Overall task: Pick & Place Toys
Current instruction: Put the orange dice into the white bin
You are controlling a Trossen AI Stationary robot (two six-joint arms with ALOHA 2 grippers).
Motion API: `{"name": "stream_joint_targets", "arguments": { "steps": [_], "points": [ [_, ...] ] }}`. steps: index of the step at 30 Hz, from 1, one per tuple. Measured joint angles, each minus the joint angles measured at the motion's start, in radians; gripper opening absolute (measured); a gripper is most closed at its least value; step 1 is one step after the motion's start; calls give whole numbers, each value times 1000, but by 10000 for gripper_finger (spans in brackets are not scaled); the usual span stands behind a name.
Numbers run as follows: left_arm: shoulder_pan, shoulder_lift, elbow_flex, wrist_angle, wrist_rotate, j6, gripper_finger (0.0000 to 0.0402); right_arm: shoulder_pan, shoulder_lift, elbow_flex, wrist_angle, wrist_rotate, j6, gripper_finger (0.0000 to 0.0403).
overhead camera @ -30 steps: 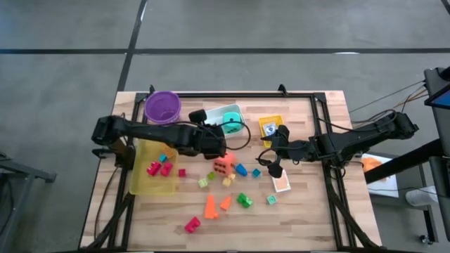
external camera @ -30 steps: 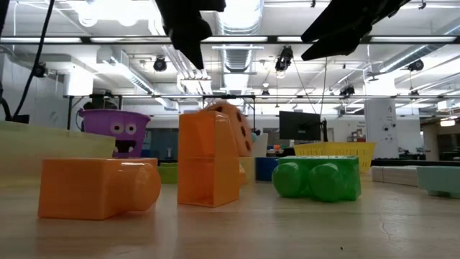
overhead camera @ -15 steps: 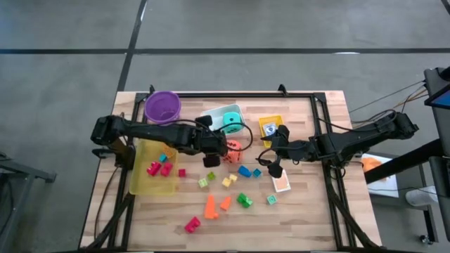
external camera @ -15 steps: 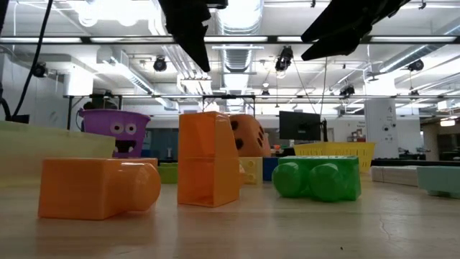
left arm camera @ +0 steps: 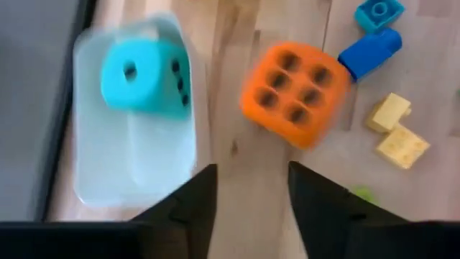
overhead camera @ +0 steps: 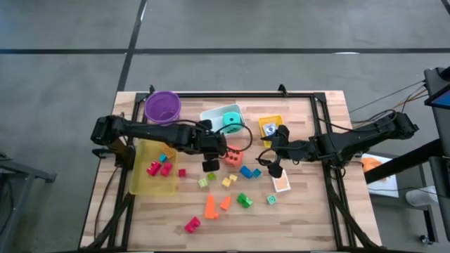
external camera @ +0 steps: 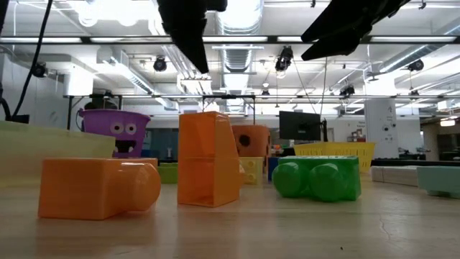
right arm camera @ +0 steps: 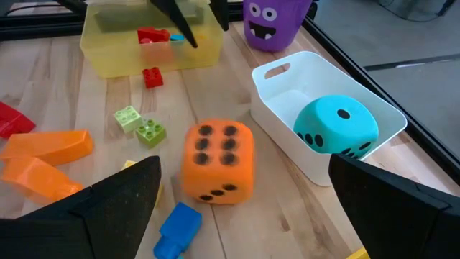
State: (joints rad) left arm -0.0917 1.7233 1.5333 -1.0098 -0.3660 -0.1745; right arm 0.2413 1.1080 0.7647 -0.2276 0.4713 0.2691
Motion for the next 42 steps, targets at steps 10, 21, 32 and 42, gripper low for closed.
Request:
{"name": "stream_joint_targets", "arguments": {
  "steps": [10,21,32,42],
  "points": [
    [-127,-105,-130,34,-141,-267,128,0,0,0,0,0,0,399],
    [-135,-375,-523,371,-41,-376,53,-4,-6,1,229,-27,-34,399],
    [-135,-452,-605,453,-113,-316,42,-26,2,13,169,48,-172,399],
    [-138,-452,-605,441,-113,-297,42,-26,13,12,105,-36,-626,399]
  ]
}}
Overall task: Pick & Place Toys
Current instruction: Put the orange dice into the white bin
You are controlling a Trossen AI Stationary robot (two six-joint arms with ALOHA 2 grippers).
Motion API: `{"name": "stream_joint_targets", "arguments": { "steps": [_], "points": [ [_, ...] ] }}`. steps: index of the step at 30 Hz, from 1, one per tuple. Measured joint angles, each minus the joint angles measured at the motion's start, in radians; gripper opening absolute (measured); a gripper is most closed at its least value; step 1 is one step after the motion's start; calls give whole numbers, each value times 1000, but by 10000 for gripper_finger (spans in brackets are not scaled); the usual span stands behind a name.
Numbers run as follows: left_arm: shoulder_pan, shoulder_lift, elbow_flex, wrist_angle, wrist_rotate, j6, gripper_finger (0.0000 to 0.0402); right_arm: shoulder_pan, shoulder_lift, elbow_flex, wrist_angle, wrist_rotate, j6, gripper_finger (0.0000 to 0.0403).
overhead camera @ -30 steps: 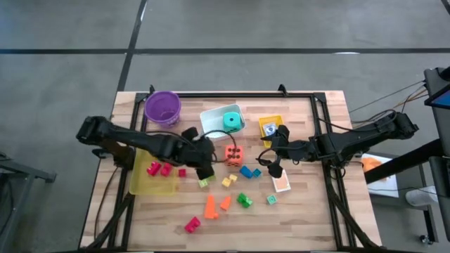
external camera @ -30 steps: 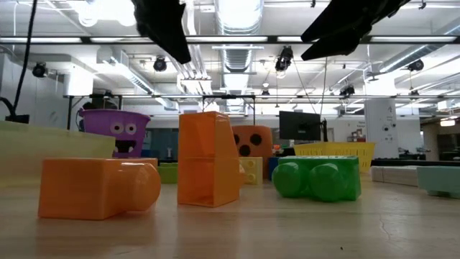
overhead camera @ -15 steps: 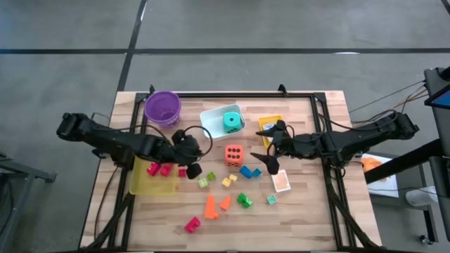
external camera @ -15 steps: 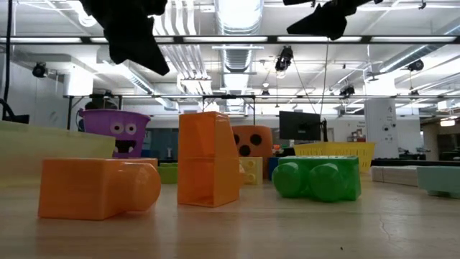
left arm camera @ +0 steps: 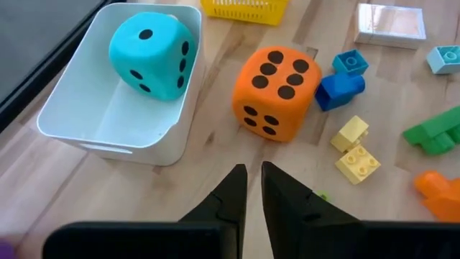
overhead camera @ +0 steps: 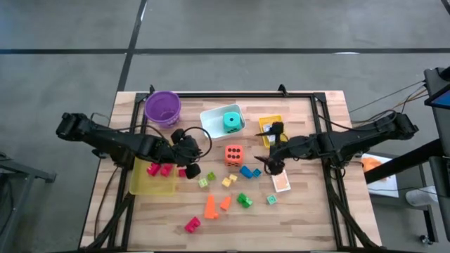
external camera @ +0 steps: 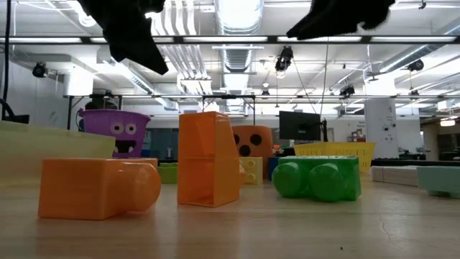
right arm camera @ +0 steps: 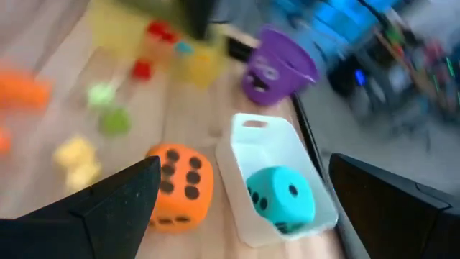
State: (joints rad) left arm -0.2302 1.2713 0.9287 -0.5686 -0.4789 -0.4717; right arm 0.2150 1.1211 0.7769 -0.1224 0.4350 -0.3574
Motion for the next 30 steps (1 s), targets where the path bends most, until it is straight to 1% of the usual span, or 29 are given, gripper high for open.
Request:
{"name": "stream_joint_targets", "arguments": {
  "steps": [2,4,6,9,12,18,21,24,26,30],
  "points": [
    [0,0,0,0,0,2,42,1,22,0,-24,-60,-149,399],
    [0,0,0,0,0,3,42,1,60,0,-26,-113,-263,399],
    [0,0,0,-3,0,3,42,1,105,0,-21,-137,-364,399],
    [0,0,0,-5,0,3,42,0,197,0,-17,-120,-522,399],
    [0,0,0,-9,0,3,42,-4,293,-1,56,-39,-639,399],
    [0,0,0,-24,0,3,42,-34,461,0,265,121,-780,399],
    [0,0,-1,-45,0,3,42,-42,523,13,275,172,-802,399],
    [0,0,-2,-65,0,3,42,-41,578,20,251,247,-828,399],
    [0,0,-2,-75,0,3,42,-41,599,23,254,265,-846,399],
    [0,0,-3,-83,0,3,42,-41,604,31,241,246,-817,399]
  ]
}}
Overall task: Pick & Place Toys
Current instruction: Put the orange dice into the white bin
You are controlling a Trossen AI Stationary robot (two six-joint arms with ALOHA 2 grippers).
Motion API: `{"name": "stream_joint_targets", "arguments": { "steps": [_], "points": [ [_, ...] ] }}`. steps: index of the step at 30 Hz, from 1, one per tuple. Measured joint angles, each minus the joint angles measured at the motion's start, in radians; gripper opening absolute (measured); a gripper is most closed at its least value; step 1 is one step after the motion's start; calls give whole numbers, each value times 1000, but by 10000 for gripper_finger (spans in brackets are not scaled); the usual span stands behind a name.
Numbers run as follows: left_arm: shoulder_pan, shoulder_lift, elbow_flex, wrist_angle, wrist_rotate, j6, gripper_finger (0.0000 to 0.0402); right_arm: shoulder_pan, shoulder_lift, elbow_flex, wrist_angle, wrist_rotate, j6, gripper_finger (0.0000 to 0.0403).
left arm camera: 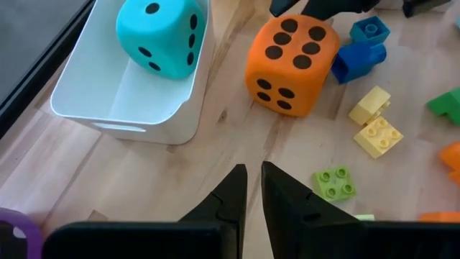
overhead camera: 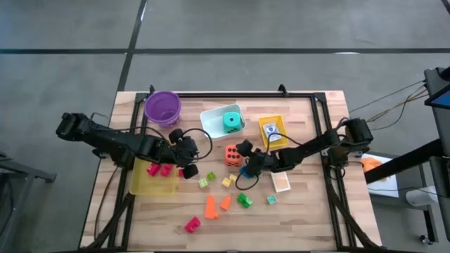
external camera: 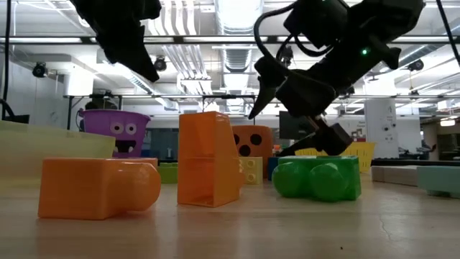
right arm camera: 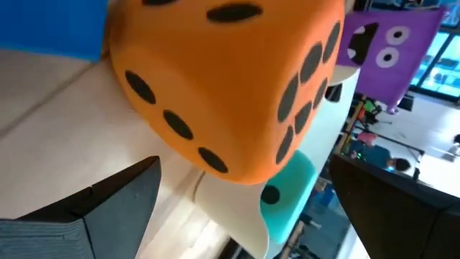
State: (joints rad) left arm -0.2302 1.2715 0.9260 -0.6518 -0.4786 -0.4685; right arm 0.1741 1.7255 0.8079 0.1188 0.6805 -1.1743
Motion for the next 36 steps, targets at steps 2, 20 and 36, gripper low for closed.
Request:
{"name": "stream_joint_targets", "arguments": {
  "steps": [2,20,36],
  "points": [
    [0,0,0,8,0,9,42,0,-15,15,-15,-44,15,399],
    [5,-1,43,78,203,204,171,-63,-88,153,-308,-455,-10,399],
    [5,0,42,75,146,201,269,-127,42,207,-279,-531,-166,399]
  ]
}}
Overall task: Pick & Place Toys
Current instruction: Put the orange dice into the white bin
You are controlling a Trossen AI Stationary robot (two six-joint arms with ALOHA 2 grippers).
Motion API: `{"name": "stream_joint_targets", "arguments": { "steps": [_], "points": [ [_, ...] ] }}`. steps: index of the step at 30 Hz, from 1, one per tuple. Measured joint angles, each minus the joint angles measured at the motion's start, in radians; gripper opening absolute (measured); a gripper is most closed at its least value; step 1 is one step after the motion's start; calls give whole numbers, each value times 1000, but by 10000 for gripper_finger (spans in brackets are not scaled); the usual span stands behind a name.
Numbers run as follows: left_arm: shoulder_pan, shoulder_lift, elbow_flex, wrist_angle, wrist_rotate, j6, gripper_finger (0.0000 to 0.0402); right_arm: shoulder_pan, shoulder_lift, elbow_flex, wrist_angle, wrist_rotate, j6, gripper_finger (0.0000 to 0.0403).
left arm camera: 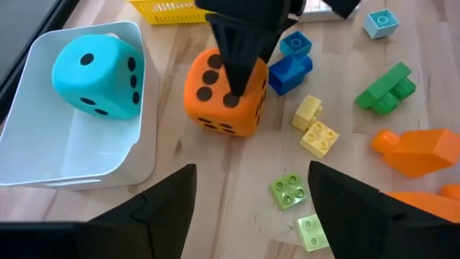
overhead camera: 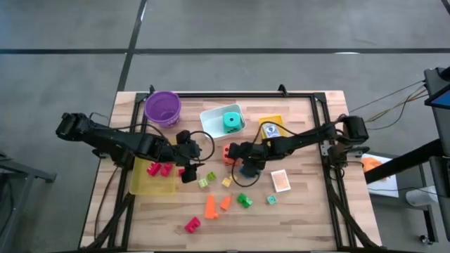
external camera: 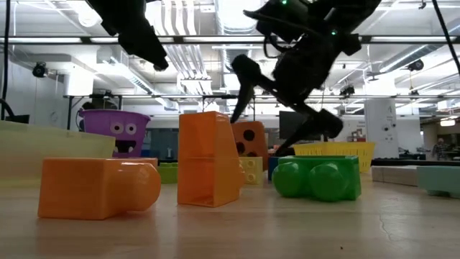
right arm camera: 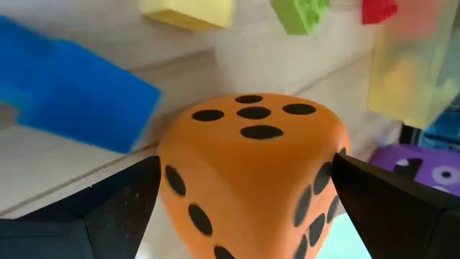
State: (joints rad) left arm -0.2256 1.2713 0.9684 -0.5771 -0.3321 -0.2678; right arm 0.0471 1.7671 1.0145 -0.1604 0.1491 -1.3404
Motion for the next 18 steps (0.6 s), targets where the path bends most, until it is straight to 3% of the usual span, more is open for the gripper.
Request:
{"name": "stream_joint_targets", "arguments": {
  "steps": [5,18],
  "points": [
    [0,0,0,-5,-1,-17,269,0,36,43,-9,76,76,399],
    [1,0,-1,-72,-15,-20,269,-1,85,157,-28,89,624,399]
  ]
}}
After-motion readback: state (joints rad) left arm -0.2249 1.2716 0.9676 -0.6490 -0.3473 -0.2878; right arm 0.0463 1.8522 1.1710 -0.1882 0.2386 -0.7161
